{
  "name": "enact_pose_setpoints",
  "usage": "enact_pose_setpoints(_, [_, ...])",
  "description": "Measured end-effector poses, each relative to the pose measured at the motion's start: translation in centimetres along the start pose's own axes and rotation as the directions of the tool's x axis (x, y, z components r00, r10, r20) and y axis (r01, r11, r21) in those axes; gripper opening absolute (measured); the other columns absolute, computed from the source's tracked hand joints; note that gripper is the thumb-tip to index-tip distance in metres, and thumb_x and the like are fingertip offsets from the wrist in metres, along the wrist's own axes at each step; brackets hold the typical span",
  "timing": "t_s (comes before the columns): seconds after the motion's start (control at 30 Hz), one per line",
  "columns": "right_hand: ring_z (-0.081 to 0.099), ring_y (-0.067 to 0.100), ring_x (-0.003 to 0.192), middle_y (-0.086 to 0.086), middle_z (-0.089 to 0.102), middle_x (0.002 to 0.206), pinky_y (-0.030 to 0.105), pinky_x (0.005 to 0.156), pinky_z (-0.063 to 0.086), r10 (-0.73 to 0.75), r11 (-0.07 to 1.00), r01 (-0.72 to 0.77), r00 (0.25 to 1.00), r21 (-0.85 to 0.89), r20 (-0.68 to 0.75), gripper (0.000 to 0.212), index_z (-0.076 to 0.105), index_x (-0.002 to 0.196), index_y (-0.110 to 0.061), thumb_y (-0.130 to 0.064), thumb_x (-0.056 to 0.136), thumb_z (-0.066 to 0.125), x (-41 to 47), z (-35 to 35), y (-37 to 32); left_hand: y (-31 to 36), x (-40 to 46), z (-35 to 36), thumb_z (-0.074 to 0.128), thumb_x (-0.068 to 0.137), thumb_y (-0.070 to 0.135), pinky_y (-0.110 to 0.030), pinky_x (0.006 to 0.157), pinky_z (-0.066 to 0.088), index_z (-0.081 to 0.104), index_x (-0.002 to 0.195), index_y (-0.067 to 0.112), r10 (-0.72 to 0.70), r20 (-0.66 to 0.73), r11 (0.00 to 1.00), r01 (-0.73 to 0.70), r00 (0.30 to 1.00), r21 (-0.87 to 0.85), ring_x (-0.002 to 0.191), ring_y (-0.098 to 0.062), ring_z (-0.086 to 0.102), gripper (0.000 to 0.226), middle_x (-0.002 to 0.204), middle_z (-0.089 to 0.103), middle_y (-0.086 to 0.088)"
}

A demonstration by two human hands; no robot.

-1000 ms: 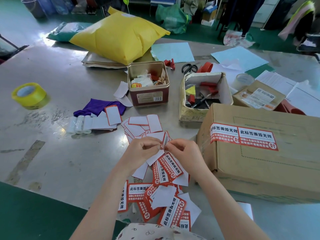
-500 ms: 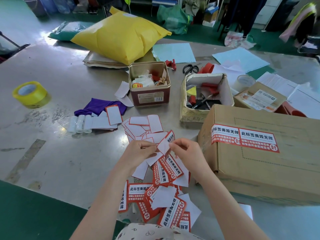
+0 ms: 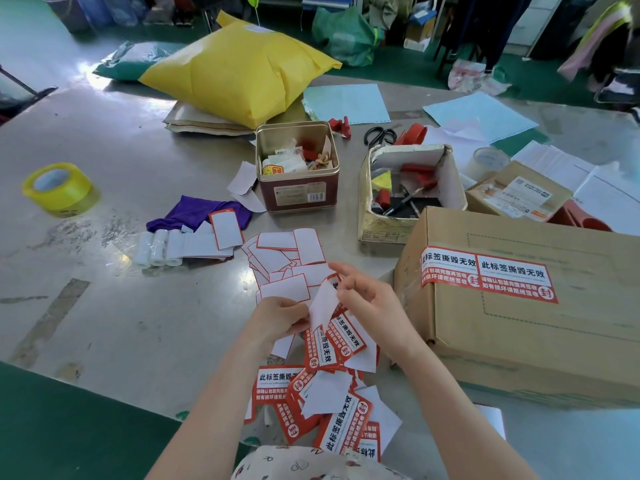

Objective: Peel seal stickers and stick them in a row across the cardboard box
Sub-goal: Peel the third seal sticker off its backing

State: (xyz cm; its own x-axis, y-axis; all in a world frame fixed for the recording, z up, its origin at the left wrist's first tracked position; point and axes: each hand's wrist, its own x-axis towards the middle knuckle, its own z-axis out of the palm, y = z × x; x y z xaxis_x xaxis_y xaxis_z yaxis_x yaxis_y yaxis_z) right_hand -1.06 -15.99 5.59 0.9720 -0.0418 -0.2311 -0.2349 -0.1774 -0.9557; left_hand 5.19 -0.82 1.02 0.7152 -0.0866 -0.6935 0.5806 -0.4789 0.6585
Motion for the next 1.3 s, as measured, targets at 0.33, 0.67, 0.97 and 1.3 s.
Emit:
enact_pose_setpoints(0.33, [0.068,0.007,0.084,0.003,0.070,0.100,0.019,0.072,0.053,0.098,0.995,-0.098,0.995,-0.019,-0.020,0.034,0.067,0.099,-0.014,-0.032,0.098,0.039,-0.1,-0.3,0.4,-0.4,0.6,-0.5,0.060,0.086,0.015,-0.036,0.089,0.054,0.067,0.072,0.007,-0.009,-0.037,1.000,0.010,0.999,0.025,0.089,-0.020,0.068,0.017,0.087,0.072,-0.010])
enact_pose_setpoints(0.67, [0.064,-0.016,0.072,-0.025,0.065,0.084,0.002,0.056,0.046,0.133,0.989,-0.136,0.990,-0.054,-0.051,0.026,0.060,0.087,-0.040,-0.041,0.098,0.037,0.4,0.0,0.3,-0.5,1.8,-1.7,0.060,0.084,0.015,-0.029,0.074,0.053,0.069,0.077,0.005,0.015,-0.227,0.997,0.002,0.974,0.074,0.082,-0.022,0.065,0.015,0.083,0.065,-0.012])
enact_pose_setpoints(0.97, [0.062,-0.005,0.091,-0.008,0.064,0.117,0.009,0.065,0.047,0.119,0.988,-0.133,0.981,-0.083,-0.156,0.036,0.052,0.128,-0.024,-0.038,0.098,0.037,1.3,-0.1,0.8,-0.7,1.9,-1.8,0.053,0.092,0.019,-0.018,0.056,0.038,0.069,0.103,0.012,0.274,-0.418,0.960,-0.270,0.866,0.071,0.083,-0.013,0.052,0.020,0.095,0.062,0.001])
enact_pose_setpoints(1.3, [0.058,-0.011,0.079,-0.010,0.060,0.117,0.005,0.054,0.046,0.129,0.982,-0.151,0.974,-0.113,-0.187,0.035,0.050,0.130,-0.023,-0.033,0.099,0.039,1.6,-0.1,0.8,-3.1,4.0,-1.6,0.053,0.092,0.019,-0.022,0.053,0.040,0.067,0.093,0.007,0.066,-0.385,0.996,-0.040,0.920,0.076,0.075,-0.020,0.054,0.019,0.089,0.061,-0.007])
